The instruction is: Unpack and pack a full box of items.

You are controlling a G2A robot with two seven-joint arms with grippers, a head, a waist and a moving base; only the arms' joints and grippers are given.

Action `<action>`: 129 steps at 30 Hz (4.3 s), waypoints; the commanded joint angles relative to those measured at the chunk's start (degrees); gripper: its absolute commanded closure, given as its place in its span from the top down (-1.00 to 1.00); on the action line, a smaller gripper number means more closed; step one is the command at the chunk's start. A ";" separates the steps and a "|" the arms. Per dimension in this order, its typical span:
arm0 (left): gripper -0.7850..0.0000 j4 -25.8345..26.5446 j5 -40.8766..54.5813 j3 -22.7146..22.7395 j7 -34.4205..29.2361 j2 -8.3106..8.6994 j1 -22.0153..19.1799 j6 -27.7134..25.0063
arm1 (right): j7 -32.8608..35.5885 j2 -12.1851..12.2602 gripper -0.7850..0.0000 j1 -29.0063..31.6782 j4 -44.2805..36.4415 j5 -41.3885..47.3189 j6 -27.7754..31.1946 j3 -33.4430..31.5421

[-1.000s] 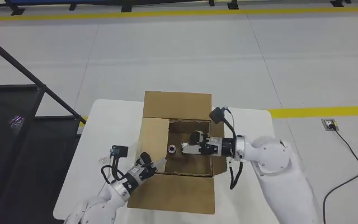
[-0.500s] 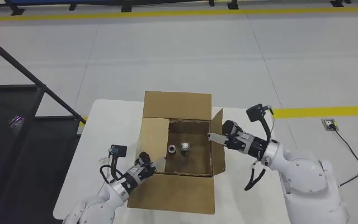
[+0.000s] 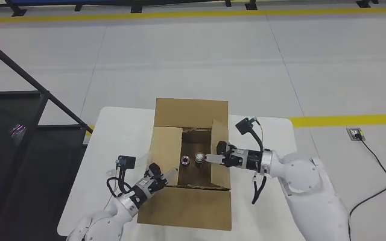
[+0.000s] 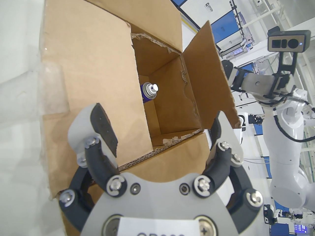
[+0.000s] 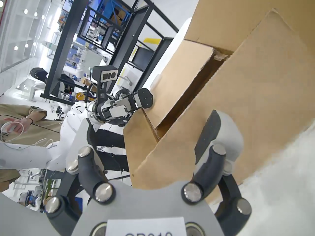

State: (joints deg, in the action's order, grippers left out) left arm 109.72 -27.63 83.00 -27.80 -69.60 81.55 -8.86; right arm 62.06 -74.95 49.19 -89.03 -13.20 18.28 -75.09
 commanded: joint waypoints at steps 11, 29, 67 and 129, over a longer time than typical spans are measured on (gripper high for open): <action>1.00 0.69 9.60 18.39 -4.22 1.88 7.06 -8.18 | -3.88 -1.54 1.00 -8.98 16.20 -2.66 4.33 11.33; 1.00 -7.19 28.96 17.81 -38.92 8.24 10.74 -28.71 | -12.21 -0.91 1.00 -8.50 14.07 -9.26 3.84 12.48; 1.00 -6.40 47.60 4.90 -21.48 15.03 1.32 -12.51 | -34.97 -3.45 1.00 -25.78 47.85 -9.75 10.37 12.20; 1.00 -1.33 16.37 1.45 17.76 11.43 1.23 7.09 | 6.86 1.31 1.00 -16.53 32.27 26.78 2.95 12.24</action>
State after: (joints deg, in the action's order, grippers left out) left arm 108.78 -12.54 82.71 -12.30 -58.10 81.67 -2.93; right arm 68.95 -73.65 32.59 -56.71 13.52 21.19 -62.94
